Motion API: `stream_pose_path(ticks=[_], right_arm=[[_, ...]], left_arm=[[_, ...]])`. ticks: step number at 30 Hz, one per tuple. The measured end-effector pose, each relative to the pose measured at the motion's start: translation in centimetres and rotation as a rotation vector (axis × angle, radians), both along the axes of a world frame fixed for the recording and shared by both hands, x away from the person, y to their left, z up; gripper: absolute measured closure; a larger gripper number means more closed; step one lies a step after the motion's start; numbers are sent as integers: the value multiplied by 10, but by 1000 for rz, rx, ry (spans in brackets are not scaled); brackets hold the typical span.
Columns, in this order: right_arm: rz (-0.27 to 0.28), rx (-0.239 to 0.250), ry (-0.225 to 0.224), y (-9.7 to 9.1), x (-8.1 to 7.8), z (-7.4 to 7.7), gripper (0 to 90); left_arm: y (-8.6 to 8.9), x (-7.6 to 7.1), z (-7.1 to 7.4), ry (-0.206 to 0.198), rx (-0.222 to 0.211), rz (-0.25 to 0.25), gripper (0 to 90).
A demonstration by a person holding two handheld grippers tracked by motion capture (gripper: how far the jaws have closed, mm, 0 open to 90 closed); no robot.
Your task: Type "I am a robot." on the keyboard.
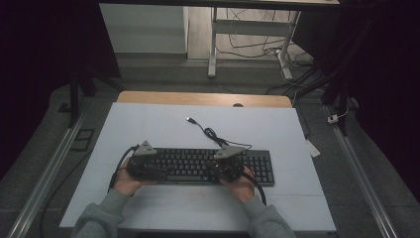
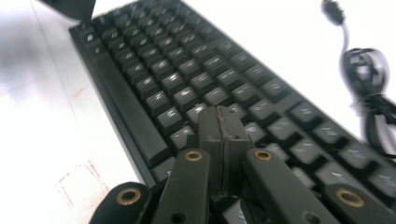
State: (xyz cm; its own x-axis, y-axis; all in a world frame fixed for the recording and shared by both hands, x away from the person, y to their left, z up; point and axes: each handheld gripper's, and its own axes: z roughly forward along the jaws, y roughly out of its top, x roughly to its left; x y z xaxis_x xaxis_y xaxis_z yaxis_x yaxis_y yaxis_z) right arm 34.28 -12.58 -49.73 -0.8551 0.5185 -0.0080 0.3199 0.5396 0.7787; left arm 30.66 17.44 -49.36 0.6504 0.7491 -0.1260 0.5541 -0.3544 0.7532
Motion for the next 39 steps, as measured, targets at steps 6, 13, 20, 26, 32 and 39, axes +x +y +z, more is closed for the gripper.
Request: stream_pose_path(ticks=[6, 13, 20, 26, 32, 39], right_arm=[[-75, 57, -4, -25, 0, 5, 704], [-103, 62, -24, -48, -1, 6, 607], [-109, 46, -45, -58, -5, 6, 576], [-130, 50, -63, -75, -12, 7, 556], [-176, 70, -74, -105, -23, 9, 537], [-238, 78, -82, -142, -38, 6, 504]], left_arm=[[0, 0, 0, -2, -1, 2, 265], [1, 0, -1, -1, 2, 6, 263], [1, -1, -1, -5, 5, 5, 262], [5, -6, -1, -14, 5, 16, 262], [16, -18, -3, -28, 5, 30, 260], [33, -34, -6, -39, 4, 56, 259]])
